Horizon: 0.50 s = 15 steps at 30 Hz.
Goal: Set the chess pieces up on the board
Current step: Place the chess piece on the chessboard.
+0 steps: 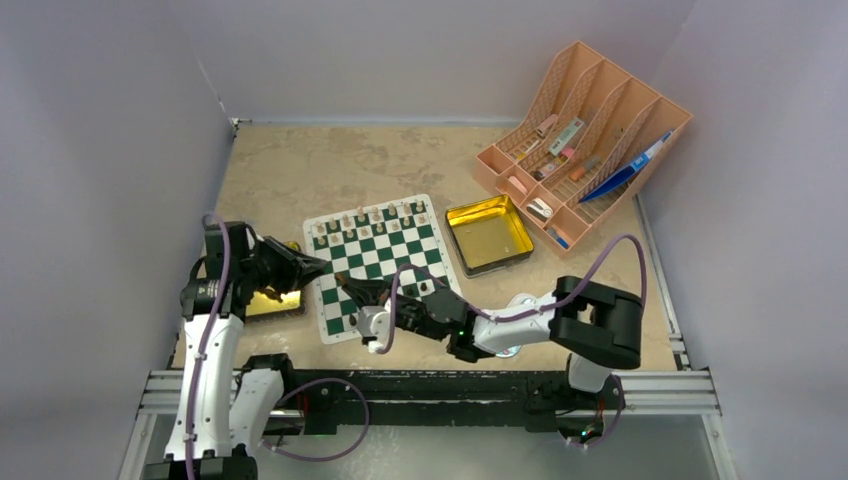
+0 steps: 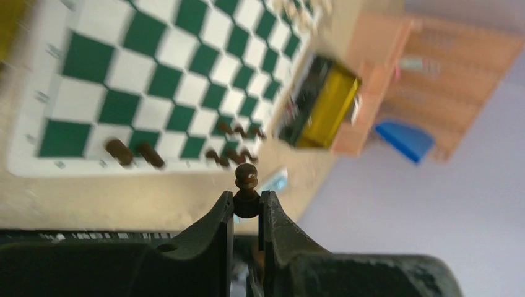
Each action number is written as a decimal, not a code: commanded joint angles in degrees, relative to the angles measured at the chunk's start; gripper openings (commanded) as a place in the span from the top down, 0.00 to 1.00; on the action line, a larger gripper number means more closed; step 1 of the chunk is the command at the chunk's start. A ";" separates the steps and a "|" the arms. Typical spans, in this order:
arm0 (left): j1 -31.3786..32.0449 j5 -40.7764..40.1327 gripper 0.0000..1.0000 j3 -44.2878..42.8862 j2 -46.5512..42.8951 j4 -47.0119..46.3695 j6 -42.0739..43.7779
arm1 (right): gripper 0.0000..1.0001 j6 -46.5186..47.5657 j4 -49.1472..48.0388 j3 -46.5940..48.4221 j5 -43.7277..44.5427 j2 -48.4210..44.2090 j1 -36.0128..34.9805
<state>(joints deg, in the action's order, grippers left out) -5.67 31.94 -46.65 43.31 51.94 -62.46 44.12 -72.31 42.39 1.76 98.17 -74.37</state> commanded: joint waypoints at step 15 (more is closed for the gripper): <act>-1.62 -35.59 1.00 -9.82 -2.72 -2.99 10.91 | 1.00 -35.52 23.98 8.63 7.30 -6.87 -1.31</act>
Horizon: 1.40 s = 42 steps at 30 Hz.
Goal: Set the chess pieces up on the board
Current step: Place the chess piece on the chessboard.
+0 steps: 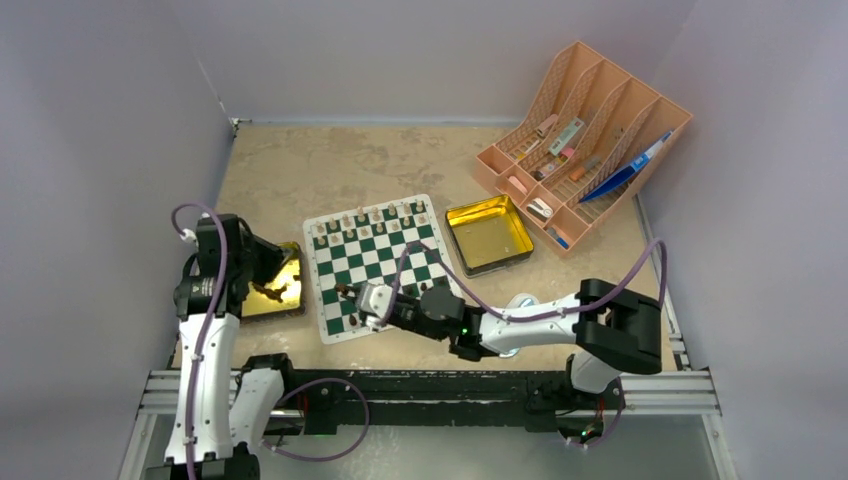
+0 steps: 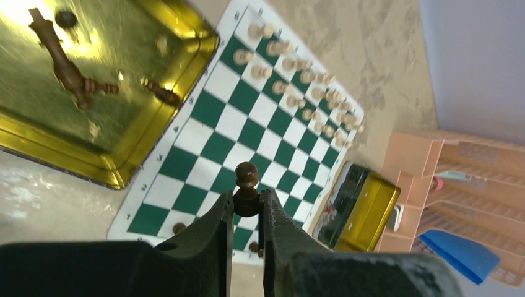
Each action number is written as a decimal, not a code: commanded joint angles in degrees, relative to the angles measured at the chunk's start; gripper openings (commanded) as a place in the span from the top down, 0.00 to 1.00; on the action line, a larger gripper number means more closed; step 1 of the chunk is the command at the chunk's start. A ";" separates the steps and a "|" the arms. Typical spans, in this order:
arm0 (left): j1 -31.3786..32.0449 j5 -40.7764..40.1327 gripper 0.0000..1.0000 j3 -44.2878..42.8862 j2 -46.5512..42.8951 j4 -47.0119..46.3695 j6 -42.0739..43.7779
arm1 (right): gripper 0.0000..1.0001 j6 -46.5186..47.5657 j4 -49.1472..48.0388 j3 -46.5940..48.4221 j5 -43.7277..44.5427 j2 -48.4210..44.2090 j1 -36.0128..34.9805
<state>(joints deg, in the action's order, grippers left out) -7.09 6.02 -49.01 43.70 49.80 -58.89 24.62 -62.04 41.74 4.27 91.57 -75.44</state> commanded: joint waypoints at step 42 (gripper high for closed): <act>-0.20 -27.42 1.00 -19.58 -14.90 -5.32 26.47 | 1.00 -39.62 67.92 48.38 7.19 30.43 -1.39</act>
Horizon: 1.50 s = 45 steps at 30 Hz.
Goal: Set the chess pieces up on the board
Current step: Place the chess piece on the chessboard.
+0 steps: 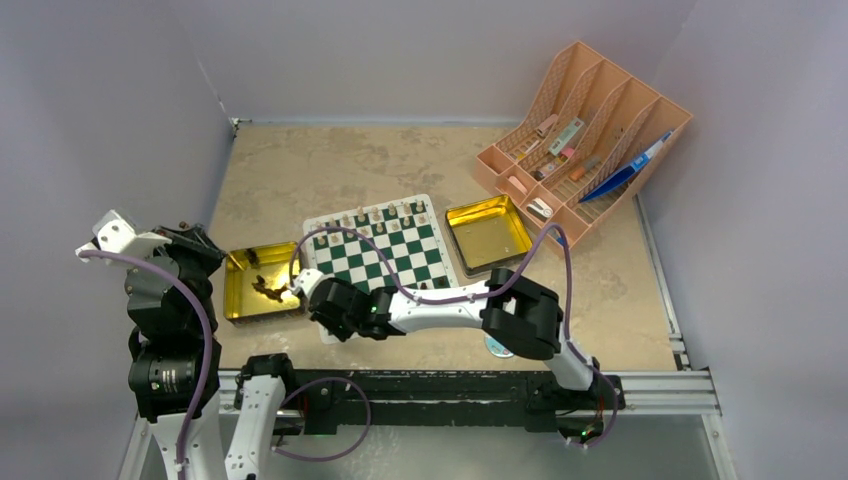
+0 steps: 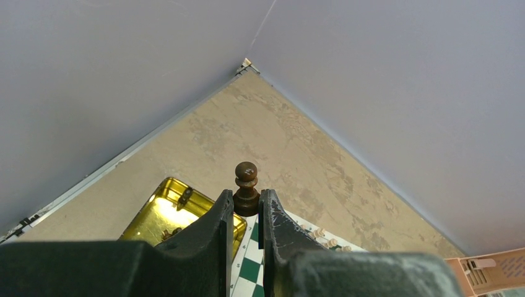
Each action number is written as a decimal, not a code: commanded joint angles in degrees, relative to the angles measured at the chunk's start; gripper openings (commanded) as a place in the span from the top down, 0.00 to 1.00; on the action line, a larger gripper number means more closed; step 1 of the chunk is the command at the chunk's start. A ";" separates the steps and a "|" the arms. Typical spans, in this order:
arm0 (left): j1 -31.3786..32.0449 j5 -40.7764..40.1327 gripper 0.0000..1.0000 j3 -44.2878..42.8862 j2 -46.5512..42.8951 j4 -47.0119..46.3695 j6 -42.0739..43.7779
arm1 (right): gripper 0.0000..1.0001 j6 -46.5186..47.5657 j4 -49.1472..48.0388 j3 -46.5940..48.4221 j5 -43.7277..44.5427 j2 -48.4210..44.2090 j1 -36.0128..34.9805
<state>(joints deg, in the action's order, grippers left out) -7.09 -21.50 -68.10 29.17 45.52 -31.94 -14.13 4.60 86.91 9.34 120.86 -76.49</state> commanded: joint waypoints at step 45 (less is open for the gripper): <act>0.39 57.32 1.00 13.43 1.18 -21.82 18.86 | 0.56 -3.08 -13.62 -18.03 -0.25 -34.55 11.10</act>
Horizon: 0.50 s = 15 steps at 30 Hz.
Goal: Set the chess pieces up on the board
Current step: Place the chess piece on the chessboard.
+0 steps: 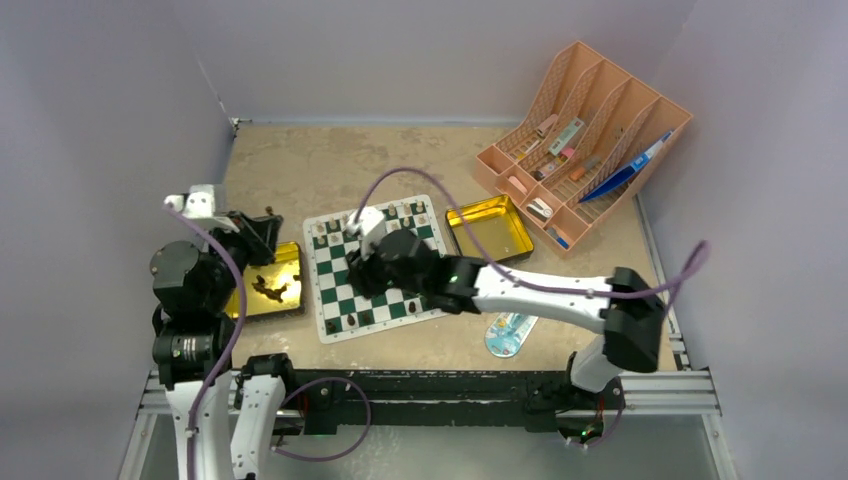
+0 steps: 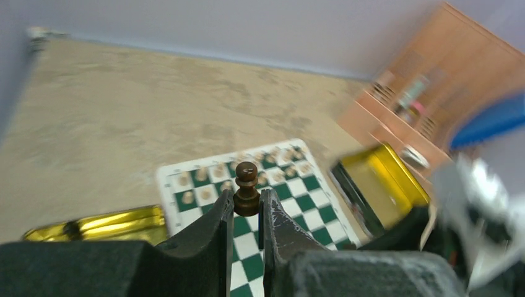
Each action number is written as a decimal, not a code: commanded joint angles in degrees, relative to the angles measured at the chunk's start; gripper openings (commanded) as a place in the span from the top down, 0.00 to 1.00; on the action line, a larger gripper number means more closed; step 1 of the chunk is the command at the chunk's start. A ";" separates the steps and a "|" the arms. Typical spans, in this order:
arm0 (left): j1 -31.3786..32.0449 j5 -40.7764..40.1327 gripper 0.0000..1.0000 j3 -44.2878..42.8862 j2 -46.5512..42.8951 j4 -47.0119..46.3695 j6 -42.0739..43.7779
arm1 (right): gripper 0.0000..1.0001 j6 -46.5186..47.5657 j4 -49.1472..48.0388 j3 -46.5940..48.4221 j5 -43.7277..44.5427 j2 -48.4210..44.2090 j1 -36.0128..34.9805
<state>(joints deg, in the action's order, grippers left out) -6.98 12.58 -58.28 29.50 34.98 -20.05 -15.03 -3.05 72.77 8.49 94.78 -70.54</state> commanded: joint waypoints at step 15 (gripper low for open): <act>0.37 60.68 1.00 24.30 -1.06 -38.26 16.27 | 0.53 -5.87 -7.64 -10.00 -7.08 -30.95 8.78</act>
<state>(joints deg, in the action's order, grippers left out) -6.92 60.53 -36.88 29.15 8.93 -8.03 -17.56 -8.95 62.76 6.35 64.79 -61.84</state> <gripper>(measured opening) 0.139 0.487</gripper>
